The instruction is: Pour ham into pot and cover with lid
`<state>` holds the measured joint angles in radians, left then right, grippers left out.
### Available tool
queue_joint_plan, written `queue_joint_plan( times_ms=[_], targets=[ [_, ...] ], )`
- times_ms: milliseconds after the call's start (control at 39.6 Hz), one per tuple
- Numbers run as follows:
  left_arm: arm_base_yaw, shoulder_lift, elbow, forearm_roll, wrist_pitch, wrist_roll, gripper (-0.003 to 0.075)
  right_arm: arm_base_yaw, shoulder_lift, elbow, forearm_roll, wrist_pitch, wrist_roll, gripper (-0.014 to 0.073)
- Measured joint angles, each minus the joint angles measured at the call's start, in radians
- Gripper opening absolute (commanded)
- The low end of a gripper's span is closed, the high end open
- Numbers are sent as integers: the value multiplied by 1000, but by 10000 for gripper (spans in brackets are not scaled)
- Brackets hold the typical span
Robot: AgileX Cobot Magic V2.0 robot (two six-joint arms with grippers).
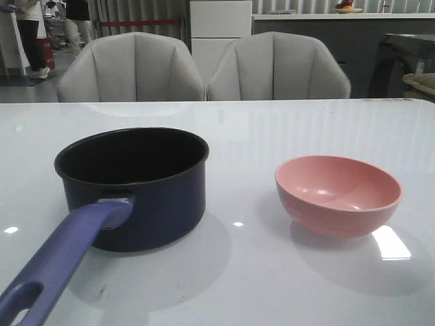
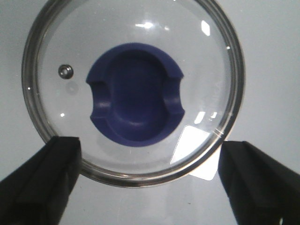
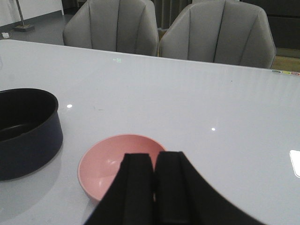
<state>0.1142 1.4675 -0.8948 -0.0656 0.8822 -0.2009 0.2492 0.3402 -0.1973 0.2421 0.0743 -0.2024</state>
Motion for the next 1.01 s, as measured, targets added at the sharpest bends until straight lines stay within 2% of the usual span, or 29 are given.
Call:
queue_joint_plan(
  times_ms=[126,227,379,858,934,1009],
  targets=[
    [53,18,-4,0,-20,13,606,0,0,0,0,0,0,143],
    [85,37,-6,-32,-22,86,606,0,0,0,0,0,0,143],
    [93,96,-31,-68,-14,152,606,0,0,0,0,0,0,143],
    [93,229,-94,-108,-9,179,604,0,0,0,0,0,0,143],
    [93,246,-96,-112,-4,185,578,0,0,0,0,0,0,143],
    [93,251,-103,-117,0,187,516,0,0,0,0,0,0,143]
  ],
)
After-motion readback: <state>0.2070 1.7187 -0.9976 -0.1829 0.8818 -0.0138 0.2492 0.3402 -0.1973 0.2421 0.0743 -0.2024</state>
